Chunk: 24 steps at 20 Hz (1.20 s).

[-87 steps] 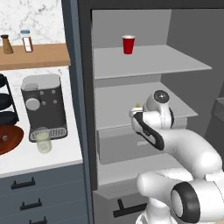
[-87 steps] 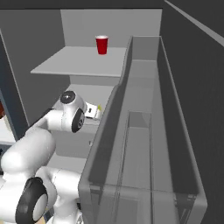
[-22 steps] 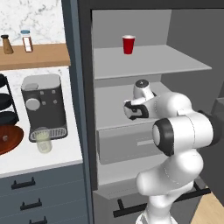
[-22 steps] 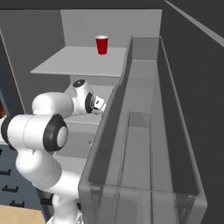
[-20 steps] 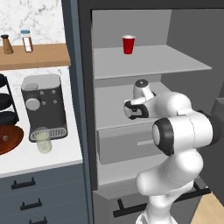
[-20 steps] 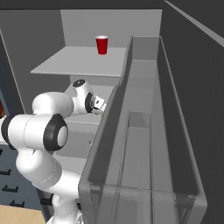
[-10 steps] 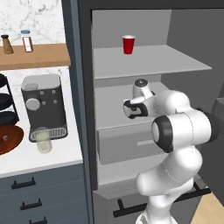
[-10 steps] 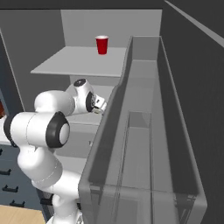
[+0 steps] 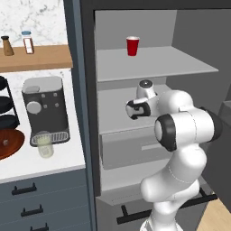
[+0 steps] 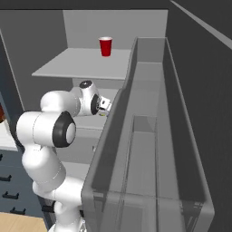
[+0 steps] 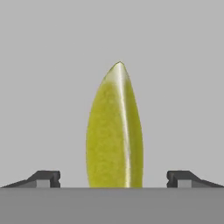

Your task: Grab a lemon wedge from the fridge and one ice cube from the ice bowl, and put them in the glass of lemonade.

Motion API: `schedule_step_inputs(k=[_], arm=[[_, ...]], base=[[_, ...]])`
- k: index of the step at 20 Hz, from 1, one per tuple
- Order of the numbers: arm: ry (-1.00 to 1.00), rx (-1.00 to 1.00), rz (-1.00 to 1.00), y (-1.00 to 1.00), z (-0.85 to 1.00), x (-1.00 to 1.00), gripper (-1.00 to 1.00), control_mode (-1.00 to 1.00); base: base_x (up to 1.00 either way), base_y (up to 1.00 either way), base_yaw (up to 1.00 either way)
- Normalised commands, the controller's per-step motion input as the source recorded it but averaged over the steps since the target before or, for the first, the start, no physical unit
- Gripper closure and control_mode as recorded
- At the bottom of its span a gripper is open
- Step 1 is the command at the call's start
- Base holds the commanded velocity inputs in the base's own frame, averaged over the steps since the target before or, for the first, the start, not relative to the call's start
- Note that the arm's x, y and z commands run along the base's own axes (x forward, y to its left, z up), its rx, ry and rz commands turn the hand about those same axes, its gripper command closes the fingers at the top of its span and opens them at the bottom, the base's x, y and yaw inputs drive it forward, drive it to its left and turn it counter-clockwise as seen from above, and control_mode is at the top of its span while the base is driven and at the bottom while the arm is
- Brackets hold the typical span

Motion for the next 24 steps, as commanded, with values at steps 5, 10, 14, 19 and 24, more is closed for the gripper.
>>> schedule_step_inputs(k=[5, 10, 14, 19, 24], arm=[[-0.02, -0.01, 0.08, 0.0, -0.23, 0.15, 1.0, -1.0], [0.0, 0.0, 0.0, 0.0, -0.07, 0.04, 1.0, -1.0], [0.0, 0.0, 0.0, 0.0, 0.0, 0.0, 1.0, -1.0], [0.01, 0.0, 0.0, 0.0, -0.17, -0.36, 1.0, -1.0], [0.0, 0.0, 0.0, 0.0, -0.28, -1.0, 1.0, -1.0]], base=[[0.0, 0.0, 0.0], [0.0, 0.0, 0.0], [0.0, 0.0, 0.0], [0.0, 0.0, 0.0], [0.0, 0.0, 0.0]])
